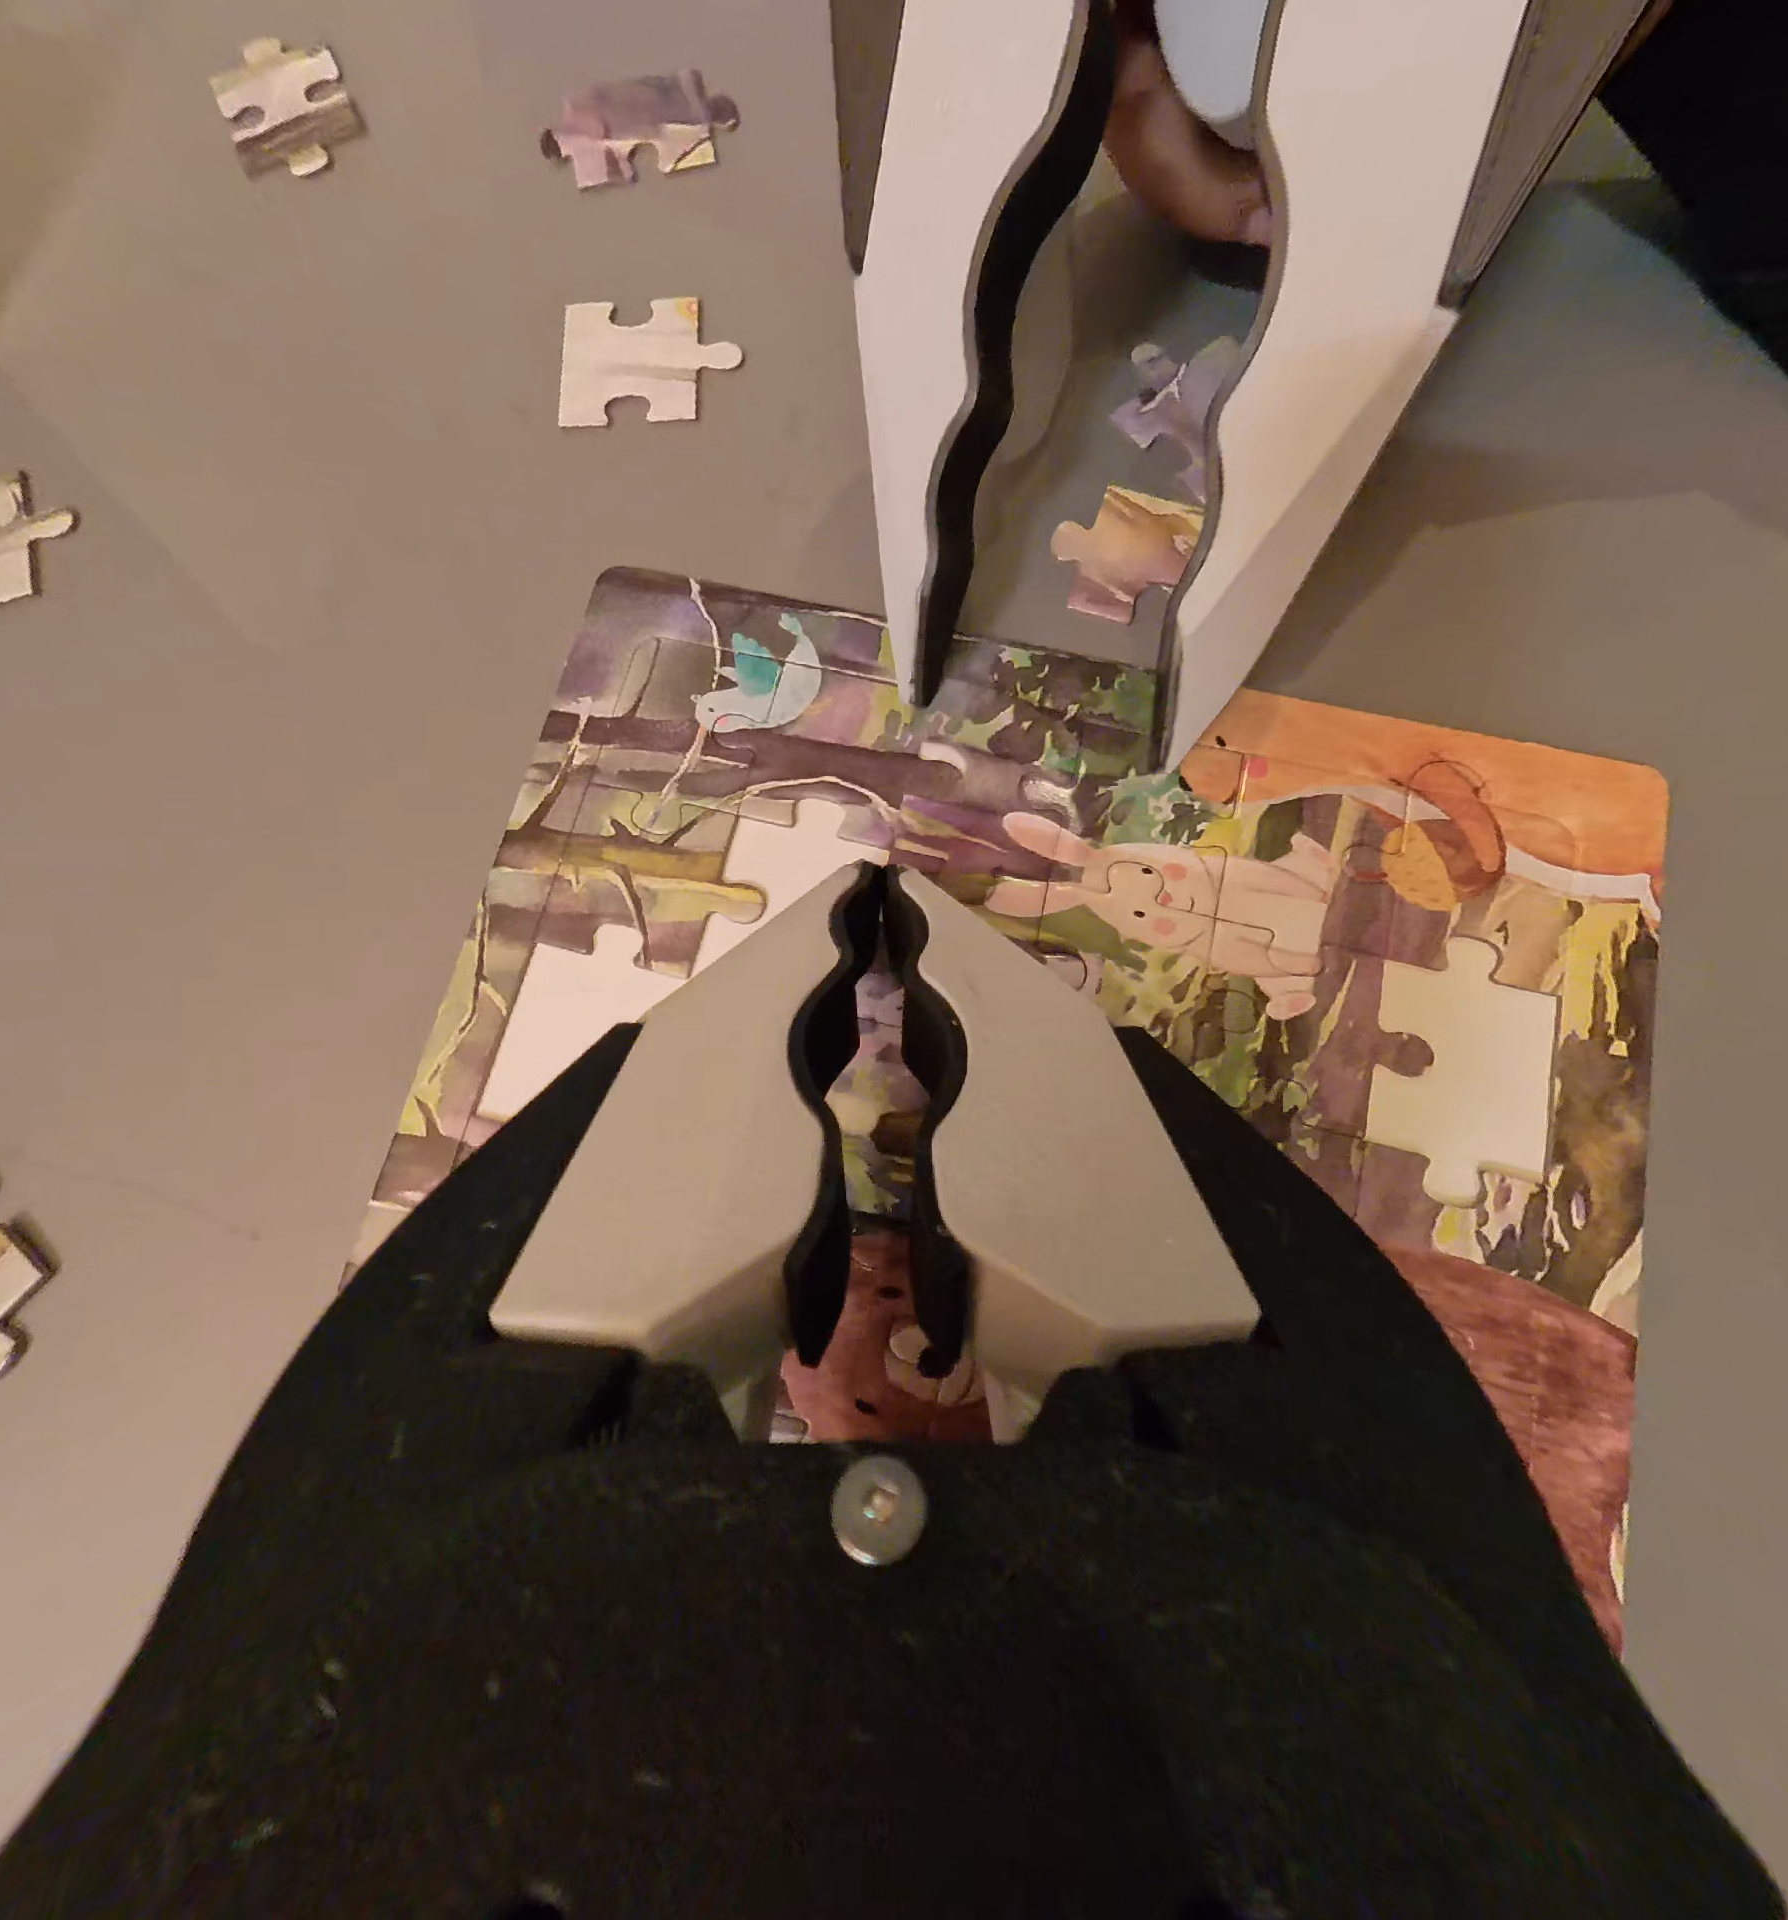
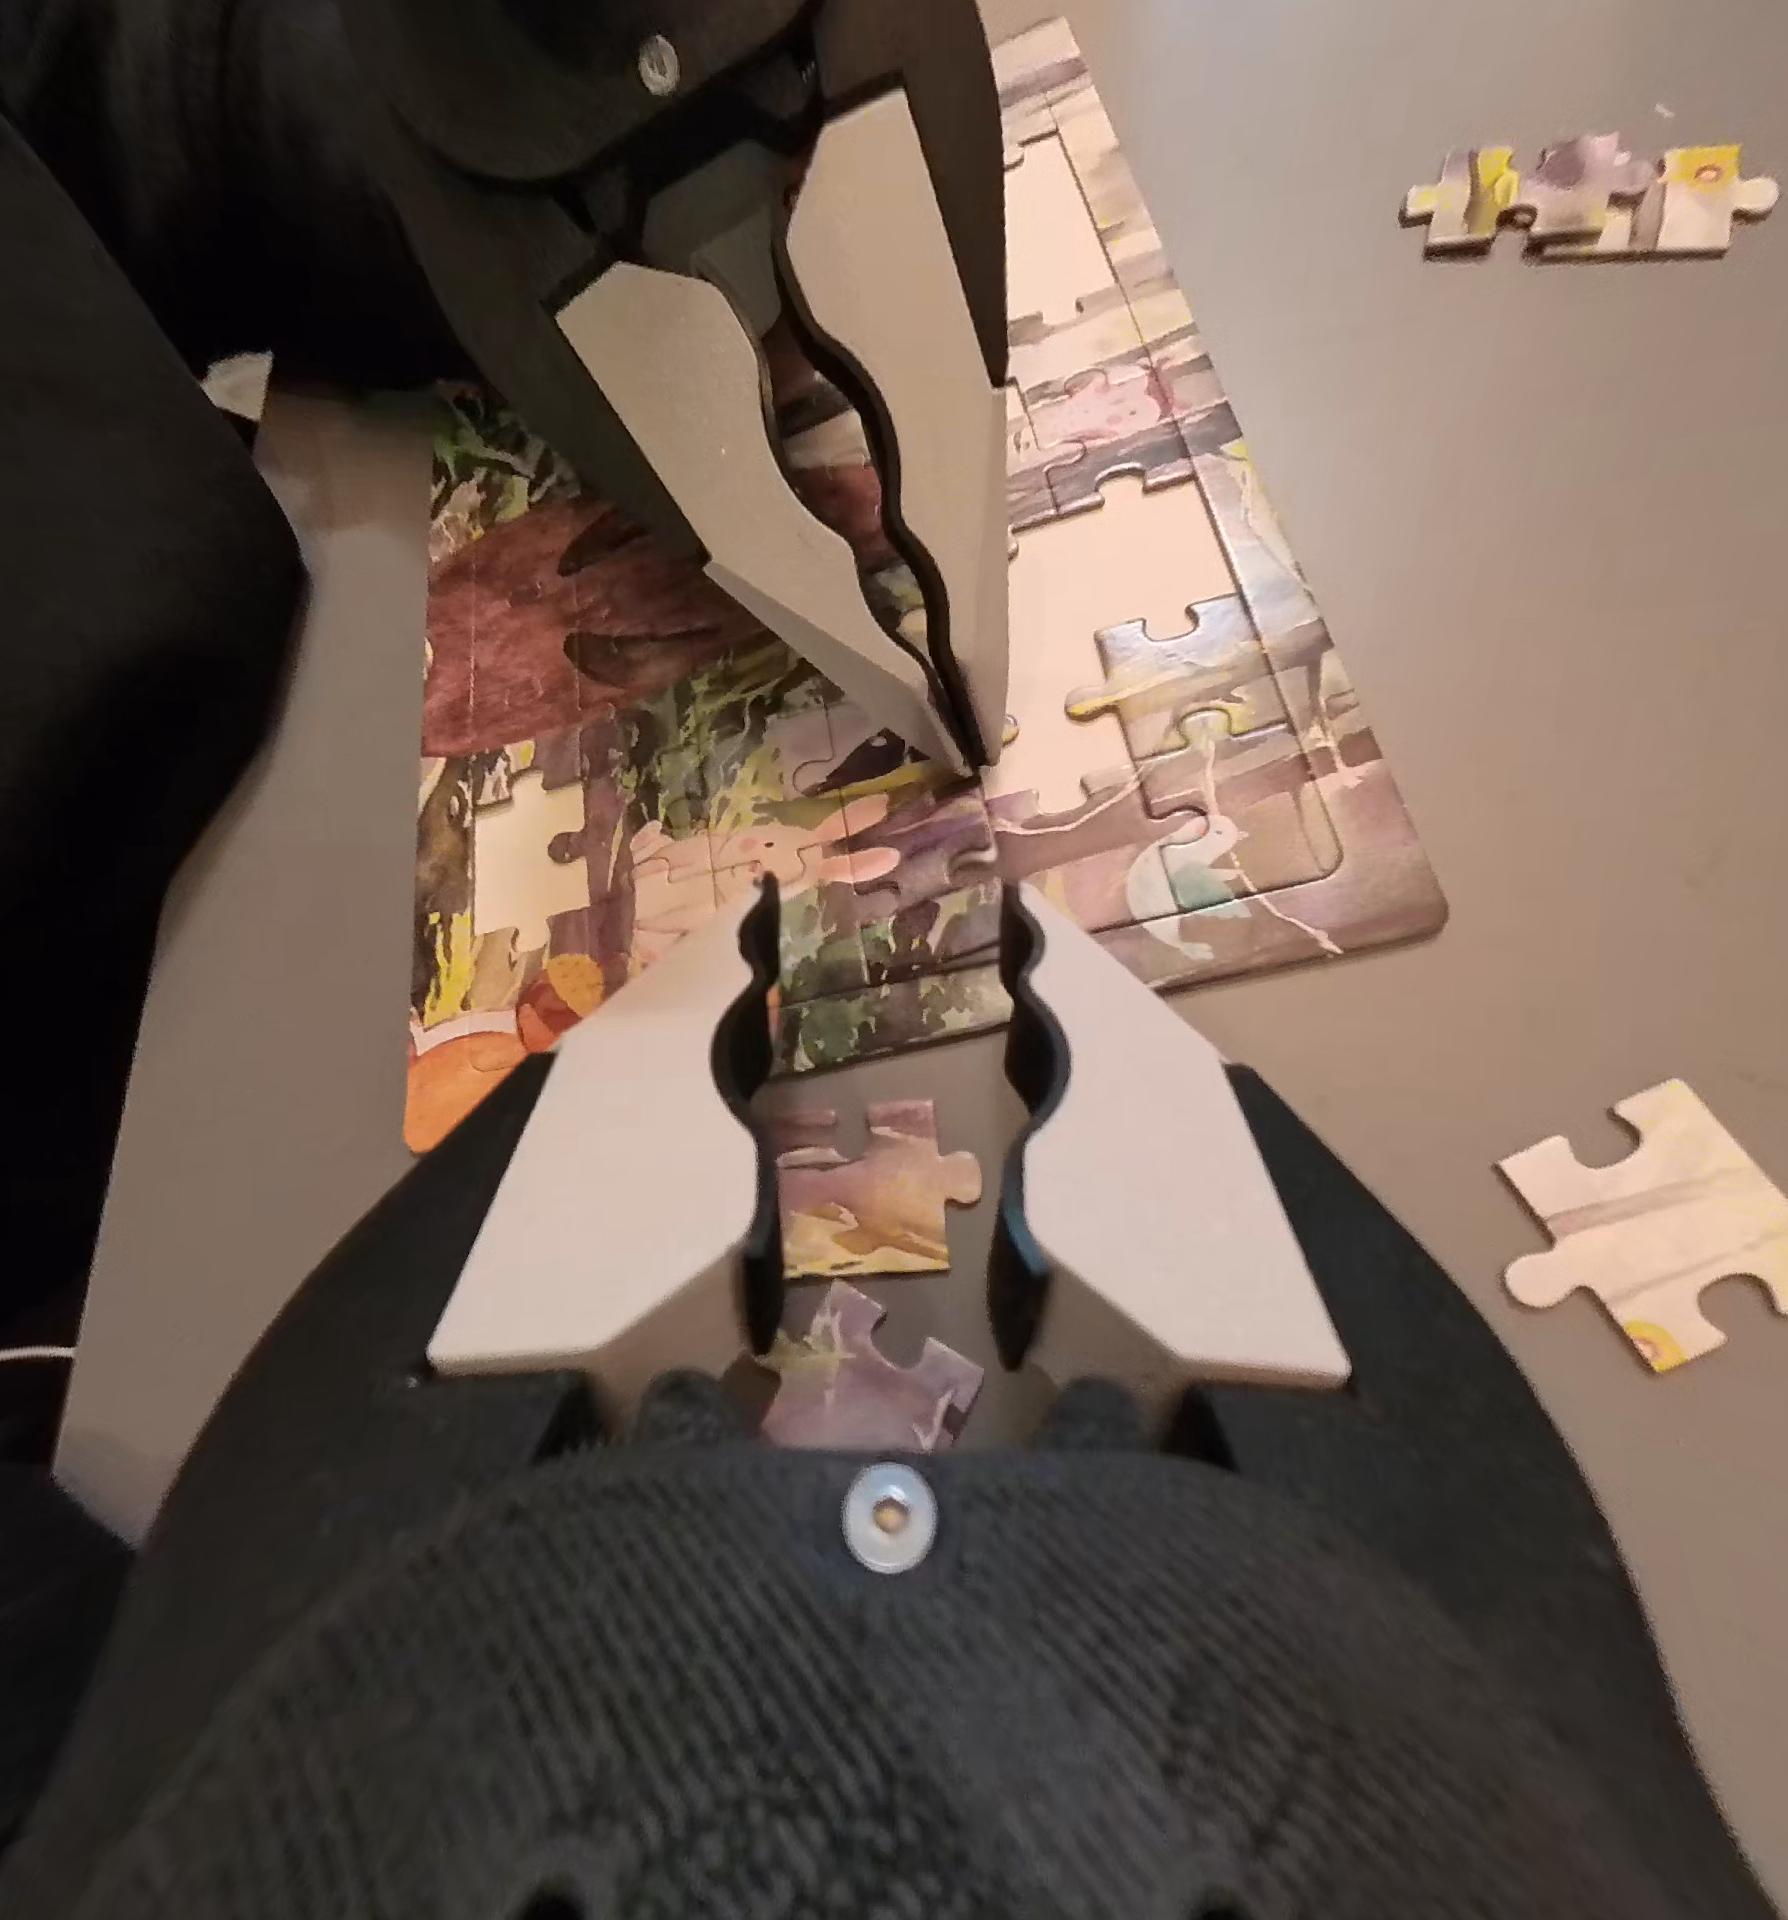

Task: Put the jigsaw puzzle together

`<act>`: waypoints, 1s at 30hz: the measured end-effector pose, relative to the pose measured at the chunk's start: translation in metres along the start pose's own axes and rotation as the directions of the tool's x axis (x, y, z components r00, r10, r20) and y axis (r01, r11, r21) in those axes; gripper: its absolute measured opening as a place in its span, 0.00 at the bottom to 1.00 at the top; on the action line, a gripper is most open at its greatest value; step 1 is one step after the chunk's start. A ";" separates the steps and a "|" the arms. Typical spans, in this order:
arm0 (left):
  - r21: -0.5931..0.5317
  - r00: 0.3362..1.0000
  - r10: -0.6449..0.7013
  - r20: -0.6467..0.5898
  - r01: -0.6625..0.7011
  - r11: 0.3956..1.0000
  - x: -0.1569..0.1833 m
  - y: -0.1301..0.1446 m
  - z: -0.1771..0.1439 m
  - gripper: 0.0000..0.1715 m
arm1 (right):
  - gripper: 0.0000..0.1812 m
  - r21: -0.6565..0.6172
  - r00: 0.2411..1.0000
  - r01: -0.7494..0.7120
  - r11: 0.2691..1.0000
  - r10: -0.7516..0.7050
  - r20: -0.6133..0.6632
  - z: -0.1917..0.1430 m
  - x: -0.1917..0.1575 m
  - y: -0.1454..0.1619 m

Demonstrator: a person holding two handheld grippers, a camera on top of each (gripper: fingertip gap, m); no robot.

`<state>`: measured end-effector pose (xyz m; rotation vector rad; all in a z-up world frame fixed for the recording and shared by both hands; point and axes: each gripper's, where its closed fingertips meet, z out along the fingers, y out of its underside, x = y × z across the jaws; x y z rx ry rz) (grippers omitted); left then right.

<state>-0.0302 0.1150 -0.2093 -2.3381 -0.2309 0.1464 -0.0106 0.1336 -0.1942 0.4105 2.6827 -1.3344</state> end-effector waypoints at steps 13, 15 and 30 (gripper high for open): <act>0.000 1.000 -0.011 -0.009 0.011 1.000 0.000 0.000 0.000 0.00 | 0.18 0.008 0.999 0.018 1.000 -0.019 0.051 0.002 -0.009 -0.004; 0.000 1.000 -0.012 -0.011 0.012 1.000 0.000 0.000 0.000 0.00 | 0.19 0.009 0.999 0.033 0.999 -0.034 0.007 0.000 -0.003 -0.005; 0.000 1.000 -0.021 -0.019 0.021 1.000 0.000 0.000 0.000 0.00 | 0.21 -0.024 1.000 -0.007 1.000 0.007 0.016 0.002 -0.001 0.004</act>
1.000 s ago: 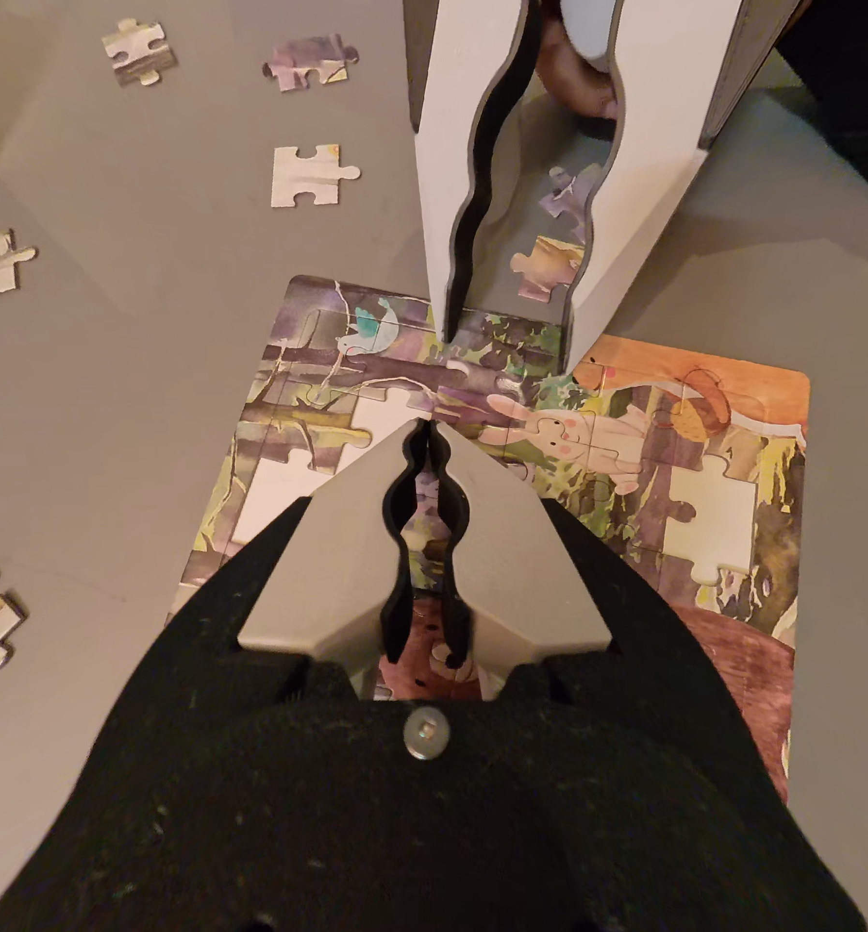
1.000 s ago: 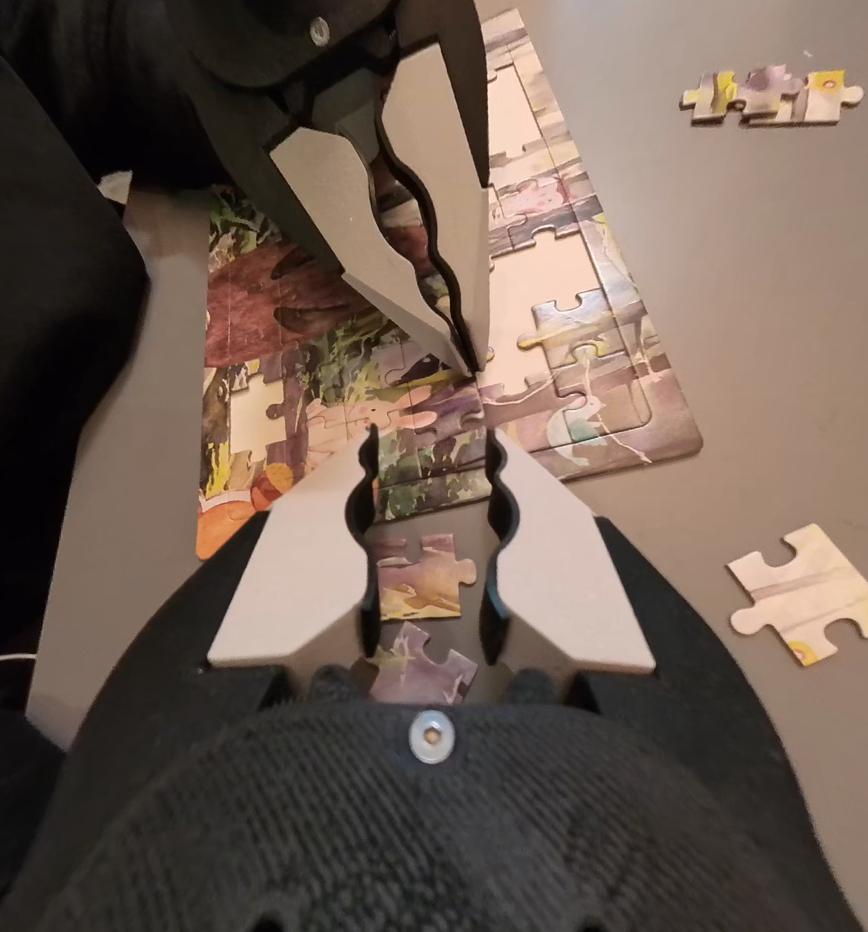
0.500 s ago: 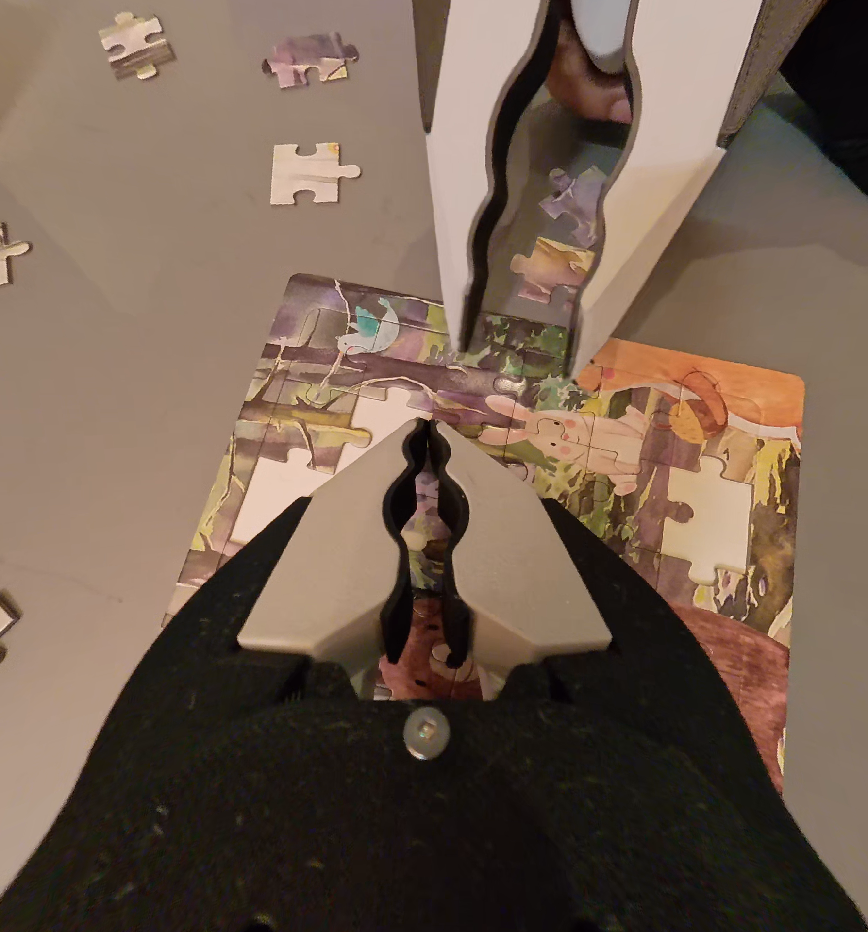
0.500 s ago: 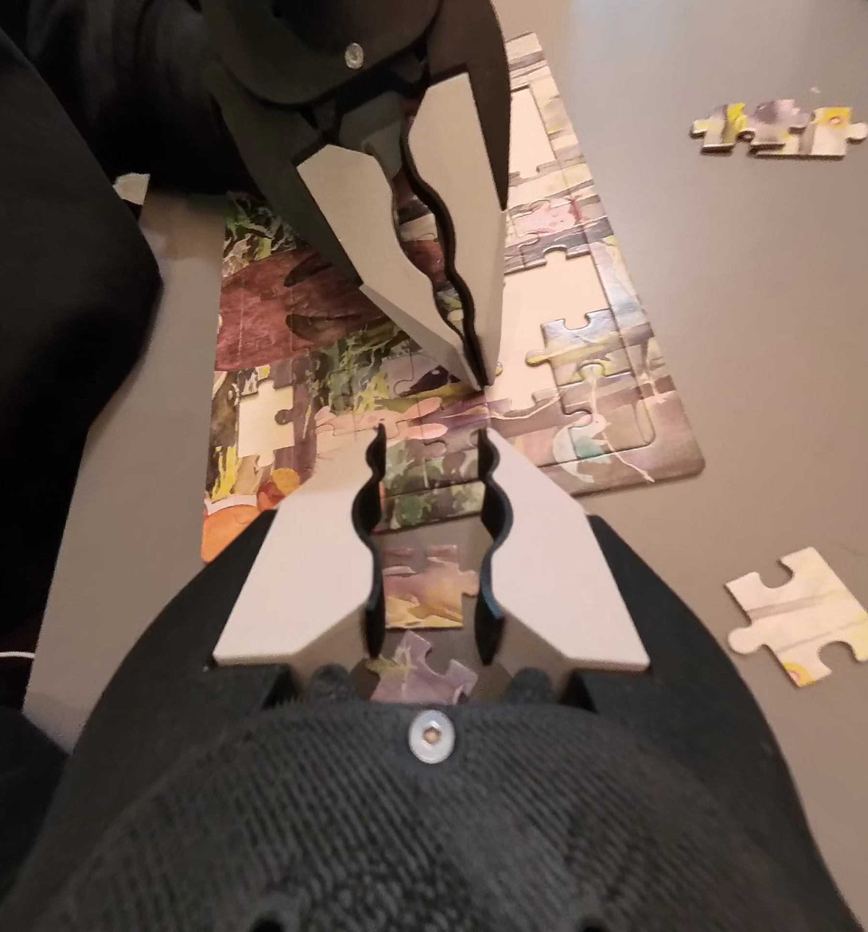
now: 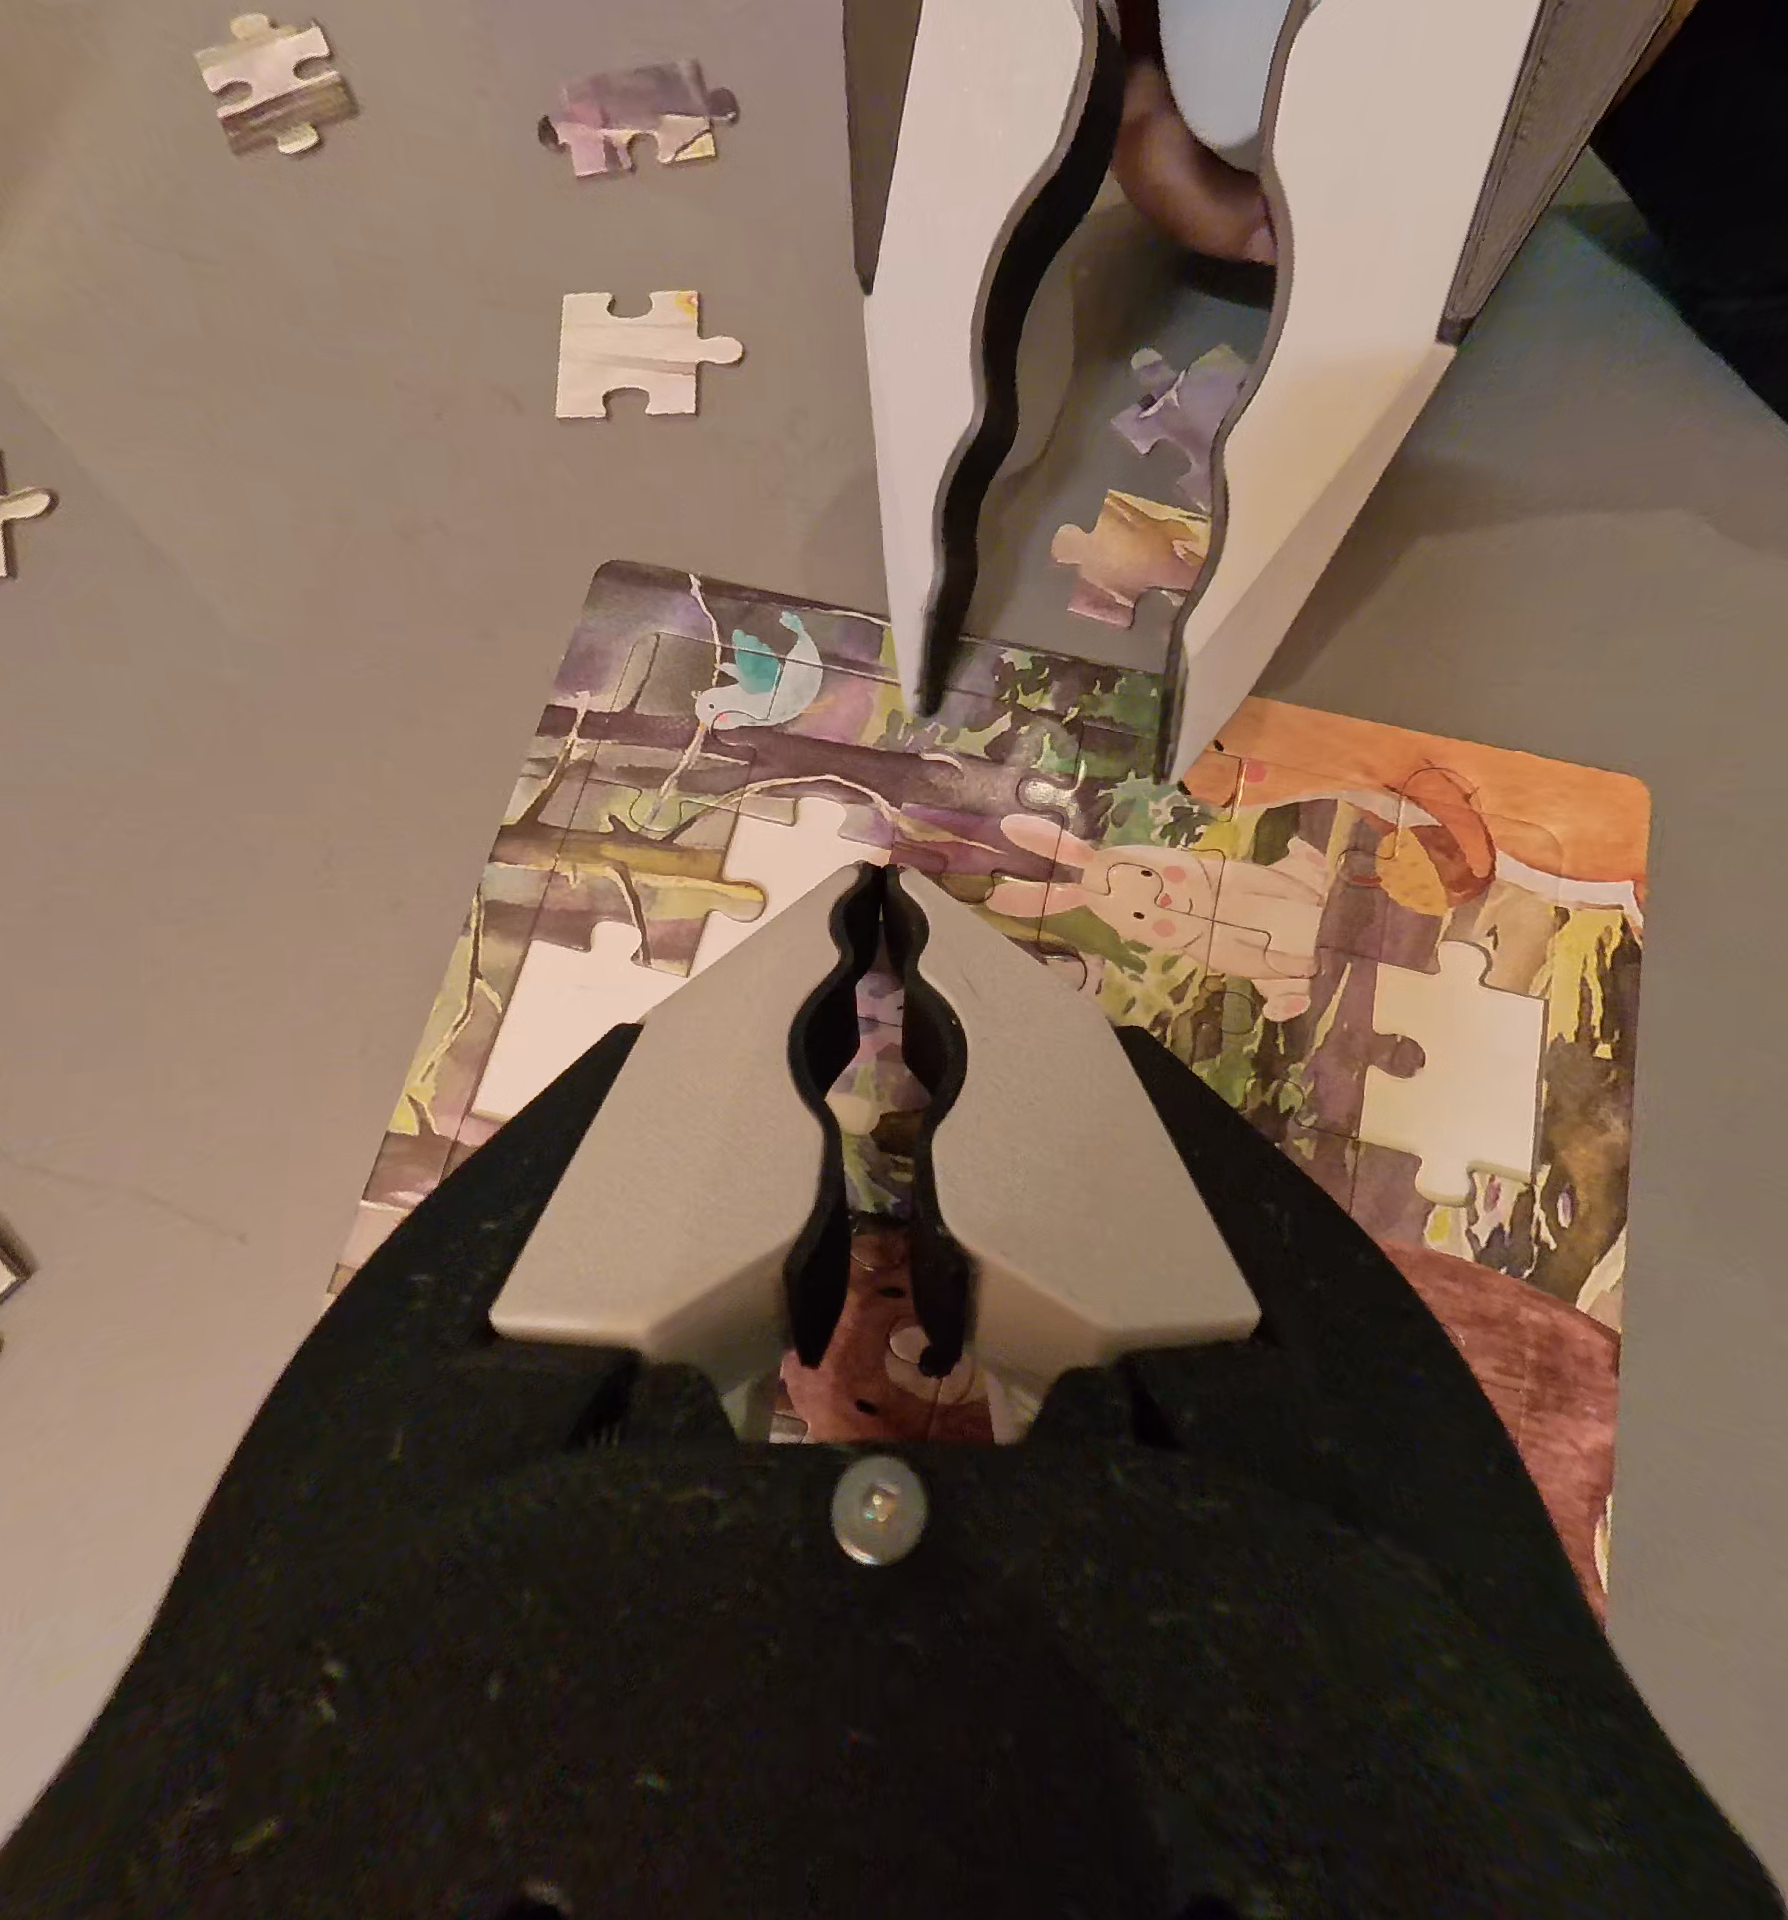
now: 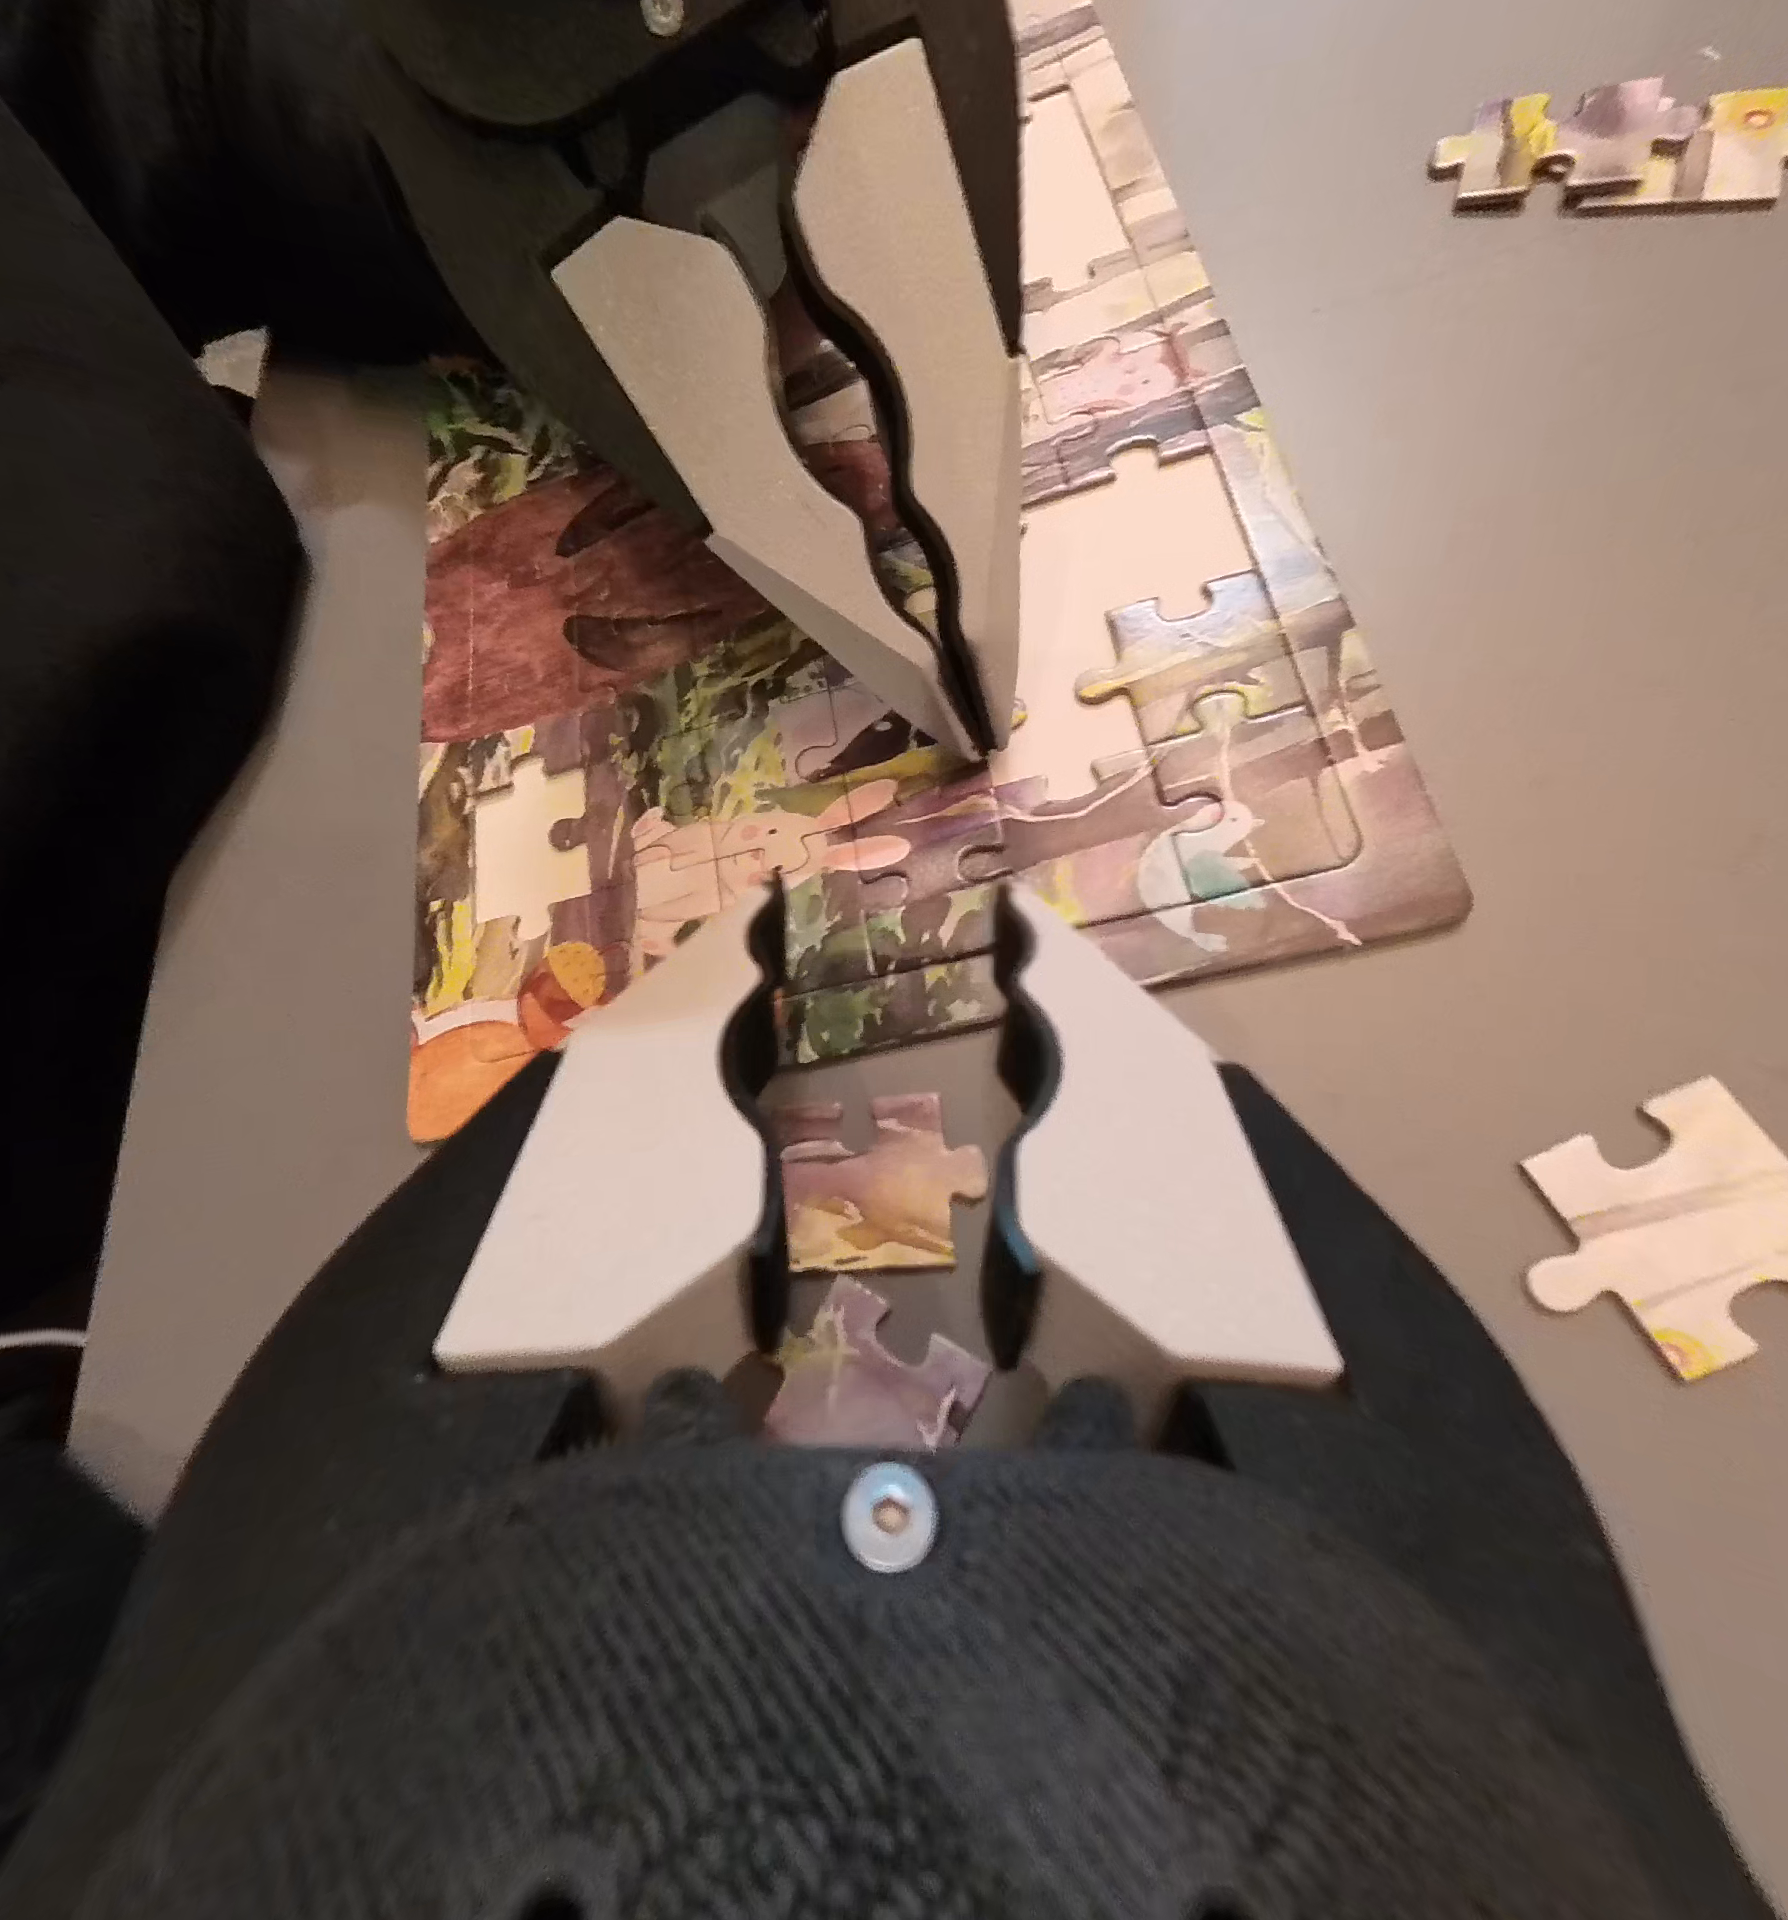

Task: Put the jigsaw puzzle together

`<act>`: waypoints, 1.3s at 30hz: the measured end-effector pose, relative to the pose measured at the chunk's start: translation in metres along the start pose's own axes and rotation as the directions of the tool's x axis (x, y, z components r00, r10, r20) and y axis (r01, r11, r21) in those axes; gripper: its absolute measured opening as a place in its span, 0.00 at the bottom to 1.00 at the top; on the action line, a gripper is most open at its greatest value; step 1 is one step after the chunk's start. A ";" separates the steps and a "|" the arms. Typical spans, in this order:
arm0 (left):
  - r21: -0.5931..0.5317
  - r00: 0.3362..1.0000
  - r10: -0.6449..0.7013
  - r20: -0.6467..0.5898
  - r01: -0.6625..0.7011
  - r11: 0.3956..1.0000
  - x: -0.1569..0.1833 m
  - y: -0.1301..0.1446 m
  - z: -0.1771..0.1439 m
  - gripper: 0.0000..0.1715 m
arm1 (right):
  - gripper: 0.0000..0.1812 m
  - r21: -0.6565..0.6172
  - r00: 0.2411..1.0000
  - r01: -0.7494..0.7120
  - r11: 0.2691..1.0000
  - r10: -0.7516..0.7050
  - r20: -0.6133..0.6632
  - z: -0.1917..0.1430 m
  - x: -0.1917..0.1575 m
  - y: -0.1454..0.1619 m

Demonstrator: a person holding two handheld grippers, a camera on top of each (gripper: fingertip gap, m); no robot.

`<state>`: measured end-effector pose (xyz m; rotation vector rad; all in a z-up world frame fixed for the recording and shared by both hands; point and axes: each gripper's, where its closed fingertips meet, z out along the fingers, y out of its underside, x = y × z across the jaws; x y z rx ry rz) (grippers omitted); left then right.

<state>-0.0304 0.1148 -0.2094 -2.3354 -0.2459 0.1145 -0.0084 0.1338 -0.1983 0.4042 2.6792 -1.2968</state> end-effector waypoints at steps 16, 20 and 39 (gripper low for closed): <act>0.000 1.000 0.003 0.004 -0.003 1.000 0.000 0.000 0.000 0.00 | 0.25 -0.006 1.000 -0.015 1.000 0.015 -0.009 0.000 0.002 0.002; -0.004 1.000 0.002 0.014 -0.002 1.000 -0.001 0.000 0.001 0.00 | 0.25 0.008 1.000 -0.019 1.000 0.019 0.001 -0.002 0.000 -0.001; -0.005 1.000 -0.004 0.010 0.004 1.000 -0.001 0.000 0.001 0.00 | 0.29 0.037 0.994 0.063 0.997 -0.059 -0.096 -0.005 0.010 -0.012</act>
